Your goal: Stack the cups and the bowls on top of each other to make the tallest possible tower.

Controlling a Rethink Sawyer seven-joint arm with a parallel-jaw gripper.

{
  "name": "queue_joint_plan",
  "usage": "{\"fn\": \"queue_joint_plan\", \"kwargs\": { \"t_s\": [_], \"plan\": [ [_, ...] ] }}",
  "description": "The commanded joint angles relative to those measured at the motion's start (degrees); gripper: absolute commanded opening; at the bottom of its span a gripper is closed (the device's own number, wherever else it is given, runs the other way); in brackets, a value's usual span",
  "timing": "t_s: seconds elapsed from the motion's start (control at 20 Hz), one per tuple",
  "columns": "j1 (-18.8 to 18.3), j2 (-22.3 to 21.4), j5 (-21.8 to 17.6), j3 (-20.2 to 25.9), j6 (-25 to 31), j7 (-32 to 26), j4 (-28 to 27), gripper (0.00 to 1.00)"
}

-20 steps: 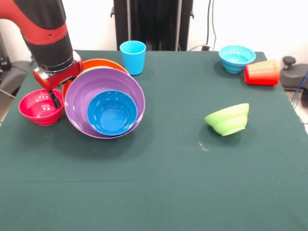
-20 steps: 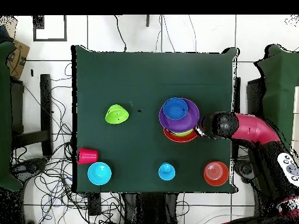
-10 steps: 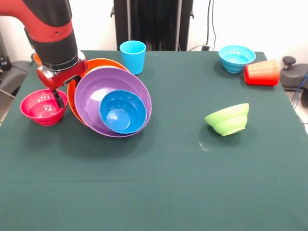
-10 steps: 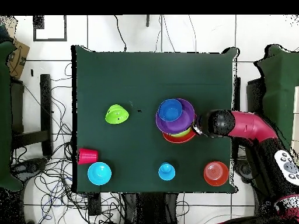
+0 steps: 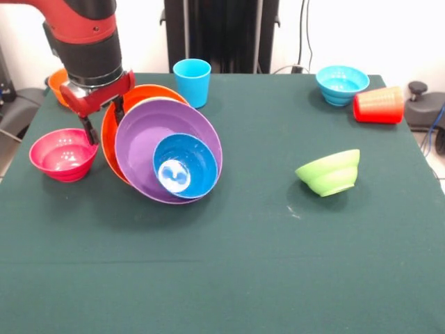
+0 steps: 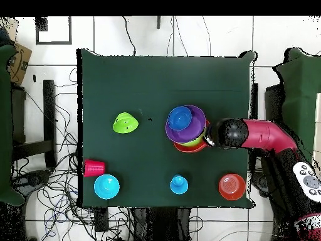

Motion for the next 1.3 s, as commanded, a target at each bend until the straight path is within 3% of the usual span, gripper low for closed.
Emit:
{"fn": "queue_joint_plan", "kwargs": {
  "t_s": [0.05, 0.45, 0.55, 0.75, 1.3],
  "plan": [
    [2.6, -0.6, -0.4, -2.0, -2.7, 7.4, 3.1, 1.00],
    [3.0, 0.4, -0.8, -2.5, -3.5, 7.9, 2.7, 1.00],
    [5.6, 1.7, -0.3, -2.3, -2.1, 9.2, -0.1, 1.00],
    [6.7, 1.7, -0.3, -3.3, -2.3, 9.9, -0.3, 1.00],
    [6.7, -1.5, 0.7, -5.3, -3.6, 10.4, 5.0, 1.00]
  ]
}}
